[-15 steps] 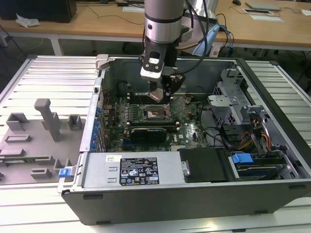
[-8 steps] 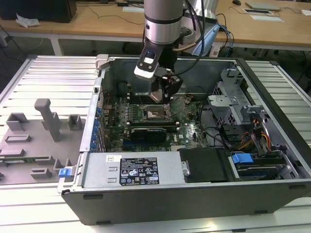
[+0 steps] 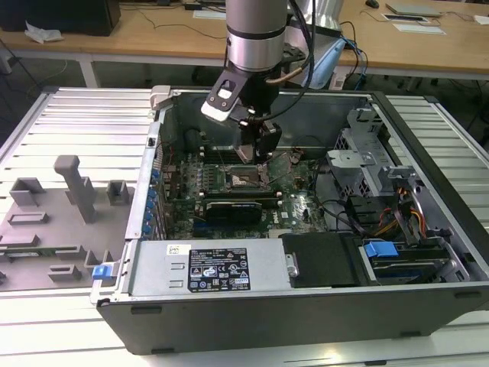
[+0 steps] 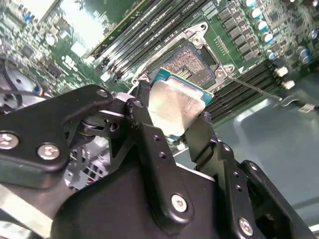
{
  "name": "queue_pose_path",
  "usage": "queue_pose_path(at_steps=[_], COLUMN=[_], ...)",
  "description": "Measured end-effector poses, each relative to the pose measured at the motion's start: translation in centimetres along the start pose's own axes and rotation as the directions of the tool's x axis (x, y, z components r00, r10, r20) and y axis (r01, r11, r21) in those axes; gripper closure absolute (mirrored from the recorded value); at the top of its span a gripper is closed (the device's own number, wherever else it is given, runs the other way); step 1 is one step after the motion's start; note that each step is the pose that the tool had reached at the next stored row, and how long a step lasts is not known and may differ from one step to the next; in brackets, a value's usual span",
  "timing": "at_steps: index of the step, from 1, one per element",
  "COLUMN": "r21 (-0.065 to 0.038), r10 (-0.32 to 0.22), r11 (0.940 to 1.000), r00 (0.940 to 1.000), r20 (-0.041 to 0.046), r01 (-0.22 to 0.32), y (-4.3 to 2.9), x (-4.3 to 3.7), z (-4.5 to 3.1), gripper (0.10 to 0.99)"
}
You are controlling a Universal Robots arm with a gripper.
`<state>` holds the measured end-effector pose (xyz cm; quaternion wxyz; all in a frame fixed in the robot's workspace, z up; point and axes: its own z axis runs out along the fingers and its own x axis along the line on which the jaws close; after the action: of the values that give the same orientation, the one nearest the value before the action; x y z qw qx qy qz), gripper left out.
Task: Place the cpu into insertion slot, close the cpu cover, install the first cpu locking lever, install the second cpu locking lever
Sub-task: 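Place the cpu into insertion slot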
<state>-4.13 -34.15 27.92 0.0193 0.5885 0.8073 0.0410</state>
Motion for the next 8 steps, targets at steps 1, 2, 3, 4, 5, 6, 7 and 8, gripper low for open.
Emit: queue_pose_path(at_steps=[1, 2, 3, 4, 5, 6, 7, 8], r21=[0.0, -0.001, -0.002, -0.002, -0.003, -0.003, -0.004, -0.005], r10=[0.018, 0.048, 0.079, 0.095, 0.116, 0.145, 0.176, 0.201], r11=[0.9998, 0.9988, 0.9969, 0.9955, 0.9933, 0.9894, 0.9843, 0.9797], r00=[0.9998, 0.9988, 0.9968, 0.9954, 0.9932, 0.9893, 0.9842, 0.9795], r20=[0.0016, 0.0043, 0.0071, 0.0085, 0.0103, 0.0129, 0.0155, 0.0176], r01=[-0.018, -0.048, -0.079, -0.095, -0.116, -0.145, -0.176, -0.201], y=[0.0, 0.0, -0.01, -0.01, -0.01, -0.02, -0.02, -0.02], x=[0.0, 0.0, 0.0, 0.0, 0.0, 0.0, -0.01, -0.01], z=[0.02, 0.06, 0.1, 0.12, 0.15, 0.19, 0.23, 0.26], gripper=[0.549, 0.549, 0.549, 0.549, 0.549, 0.549, 0.549, 0.549])
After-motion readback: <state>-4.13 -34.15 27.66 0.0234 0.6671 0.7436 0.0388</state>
